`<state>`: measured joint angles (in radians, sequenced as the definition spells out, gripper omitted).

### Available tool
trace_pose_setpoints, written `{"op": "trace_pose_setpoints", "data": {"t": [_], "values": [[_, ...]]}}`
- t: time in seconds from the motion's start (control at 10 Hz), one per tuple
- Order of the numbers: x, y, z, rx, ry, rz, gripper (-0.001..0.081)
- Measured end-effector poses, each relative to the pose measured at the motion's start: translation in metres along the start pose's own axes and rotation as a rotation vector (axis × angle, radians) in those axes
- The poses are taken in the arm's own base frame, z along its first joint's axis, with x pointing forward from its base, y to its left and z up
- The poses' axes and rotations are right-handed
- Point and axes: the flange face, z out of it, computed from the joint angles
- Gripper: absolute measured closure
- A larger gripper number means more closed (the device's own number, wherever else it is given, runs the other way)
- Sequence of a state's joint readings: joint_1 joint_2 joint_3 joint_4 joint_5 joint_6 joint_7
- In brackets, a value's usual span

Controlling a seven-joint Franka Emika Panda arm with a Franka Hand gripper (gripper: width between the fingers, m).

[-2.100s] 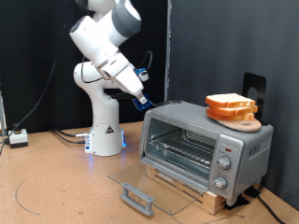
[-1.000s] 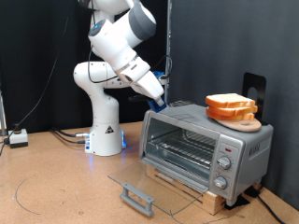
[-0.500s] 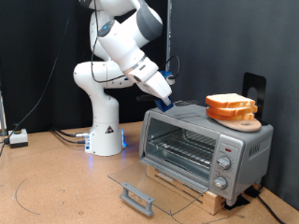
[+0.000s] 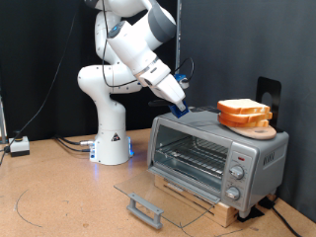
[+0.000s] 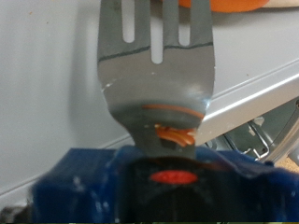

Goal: Make a piece of toast with the oven

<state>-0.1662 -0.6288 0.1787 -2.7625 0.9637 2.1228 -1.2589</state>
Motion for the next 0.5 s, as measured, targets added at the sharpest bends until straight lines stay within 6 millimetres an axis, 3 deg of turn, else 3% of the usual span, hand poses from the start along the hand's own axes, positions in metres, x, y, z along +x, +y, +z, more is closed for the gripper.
{"op": "trace_pose_setpoints", "data": {"t": [0.5], "values": [[0.0046, 0.0031, -0.0009, -0.029, 0.026, 0.009, 0.0338]]}}
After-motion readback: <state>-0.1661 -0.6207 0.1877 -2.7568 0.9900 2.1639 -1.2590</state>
